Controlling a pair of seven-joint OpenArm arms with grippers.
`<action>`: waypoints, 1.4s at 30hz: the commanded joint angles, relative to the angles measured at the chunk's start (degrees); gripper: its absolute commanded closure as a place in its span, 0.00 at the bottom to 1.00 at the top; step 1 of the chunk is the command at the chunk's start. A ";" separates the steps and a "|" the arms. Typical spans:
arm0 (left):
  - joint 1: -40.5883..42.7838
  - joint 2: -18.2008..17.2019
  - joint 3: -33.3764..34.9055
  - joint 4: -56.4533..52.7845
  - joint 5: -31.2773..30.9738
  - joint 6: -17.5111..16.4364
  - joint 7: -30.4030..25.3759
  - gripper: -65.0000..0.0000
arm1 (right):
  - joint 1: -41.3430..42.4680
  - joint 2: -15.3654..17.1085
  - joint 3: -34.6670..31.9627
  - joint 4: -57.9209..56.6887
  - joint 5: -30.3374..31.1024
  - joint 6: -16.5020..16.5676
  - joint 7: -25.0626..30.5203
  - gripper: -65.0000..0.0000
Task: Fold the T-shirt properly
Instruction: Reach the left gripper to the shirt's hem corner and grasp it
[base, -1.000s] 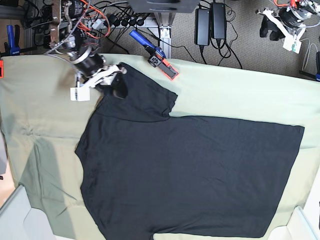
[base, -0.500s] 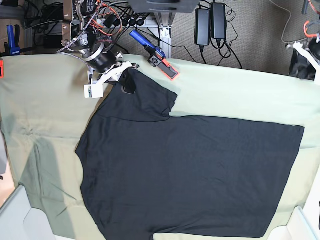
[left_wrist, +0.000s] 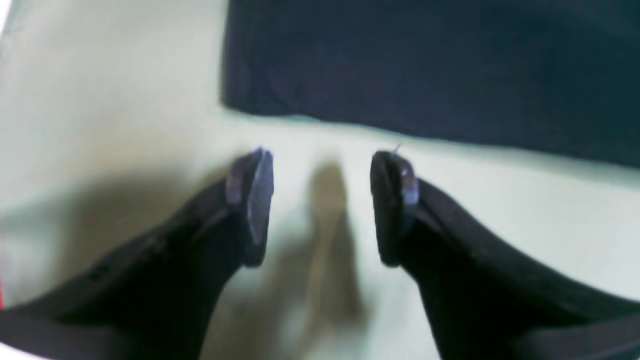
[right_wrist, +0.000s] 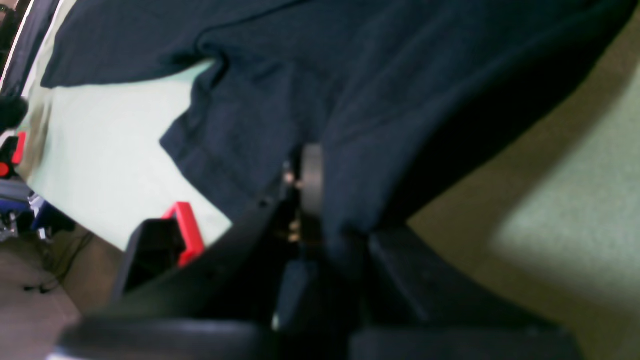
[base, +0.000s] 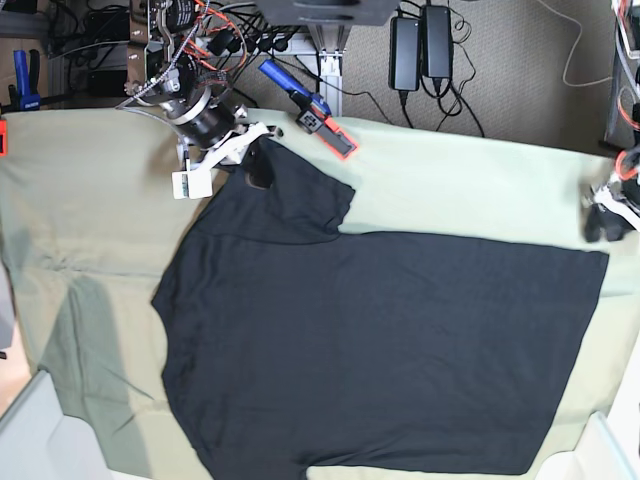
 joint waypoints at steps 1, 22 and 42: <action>-2.75 -1.40 -0.52 -1.86 -0.68 -0.17 -0.96 0.46 | -0.35 0.00 -0.13 0.26 -1.51 0.63 -1.68 1.00; -14.91 -0.09 4.70 -19.78 -4.07 -0.22 -0.28 0.46 | -0.48 0.02 -0.13 0.26 -2.51 0.63 -1.68 1.00; -14.58 -1.01 5.29 -19.76 -7.56 -11.23 0.02 1.00 | -0.50 0.22 -0.07 3.02 -1.22 0.66 -7.17 1.00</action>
